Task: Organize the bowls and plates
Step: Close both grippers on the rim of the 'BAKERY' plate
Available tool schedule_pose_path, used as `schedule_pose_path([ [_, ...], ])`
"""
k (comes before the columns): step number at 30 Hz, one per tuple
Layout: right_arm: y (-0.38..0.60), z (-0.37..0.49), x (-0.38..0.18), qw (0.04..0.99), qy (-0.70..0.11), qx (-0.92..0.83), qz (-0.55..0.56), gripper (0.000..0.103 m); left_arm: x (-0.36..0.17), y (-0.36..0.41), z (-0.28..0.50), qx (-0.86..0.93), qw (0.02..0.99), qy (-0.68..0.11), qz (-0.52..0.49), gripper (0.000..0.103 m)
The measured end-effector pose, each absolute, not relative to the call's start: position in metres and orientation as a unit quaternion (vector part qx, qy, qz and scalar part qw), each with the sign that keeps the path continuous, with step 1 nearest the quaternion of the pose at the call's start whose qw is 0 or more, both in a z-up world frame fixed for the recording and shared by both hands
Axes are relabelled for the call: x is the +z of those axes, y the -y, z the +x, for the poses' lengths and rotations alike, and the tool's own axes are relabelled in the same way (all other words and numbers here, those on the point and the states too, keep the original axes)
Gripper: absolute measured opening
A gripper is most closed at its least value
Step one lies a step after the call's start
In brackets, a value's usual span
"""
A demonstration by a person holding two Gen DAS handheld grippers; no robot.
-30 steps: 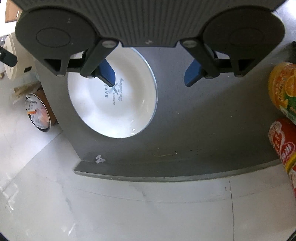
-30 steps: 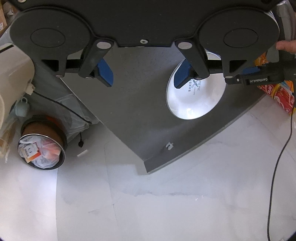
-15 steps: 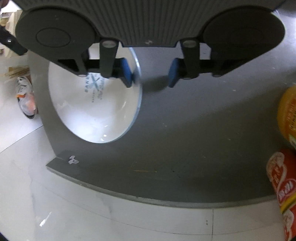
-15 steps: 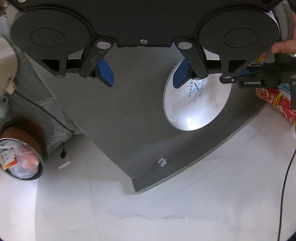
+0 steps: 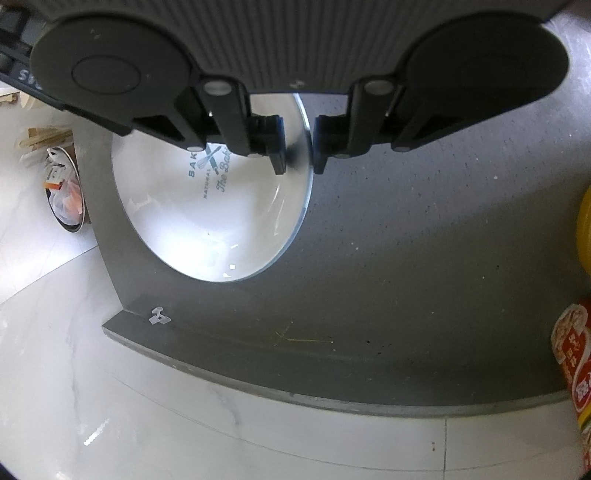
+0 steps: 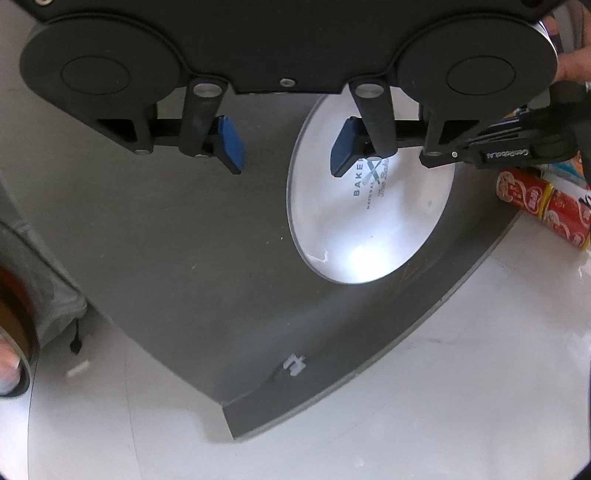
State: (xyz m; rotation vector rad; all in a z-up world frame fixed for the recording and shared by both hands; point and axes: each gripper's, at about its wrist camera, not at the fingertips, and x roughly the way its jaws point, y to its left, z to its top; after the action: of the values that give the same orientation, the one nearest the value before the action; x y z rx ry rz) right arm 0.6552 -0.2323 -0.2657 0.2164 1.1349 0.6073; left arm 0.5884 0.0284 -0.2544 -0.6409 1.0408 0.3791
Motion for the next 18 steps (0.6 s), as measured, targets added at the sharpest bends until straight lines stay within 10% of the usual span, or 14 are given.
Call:
schedule_pose_path([
  [6, 0.227, 0.660, -0.270, 0.792, -0.521, 0.296, 0.119, 0.041, -0.256, -0.036, 0.598, 0.173, 0.808, -0.476, -0.301, 0.014],
  [8, 0.222, 0.661, -0.273, 0.786, -0.533, 0.295, 0.104, 0.011, -0.257, -0.038, 0.598, 0.172, 0.808, -0.475, -0.303, 0.014],
  [18, 0.226, 0.649, -0.244, 0.803, -0.503, 0.316, 0.054, 0.010, -0.236, -0.037, 0.595, 0.152, 0.821, -0.462, -0.299, 0.010],
])
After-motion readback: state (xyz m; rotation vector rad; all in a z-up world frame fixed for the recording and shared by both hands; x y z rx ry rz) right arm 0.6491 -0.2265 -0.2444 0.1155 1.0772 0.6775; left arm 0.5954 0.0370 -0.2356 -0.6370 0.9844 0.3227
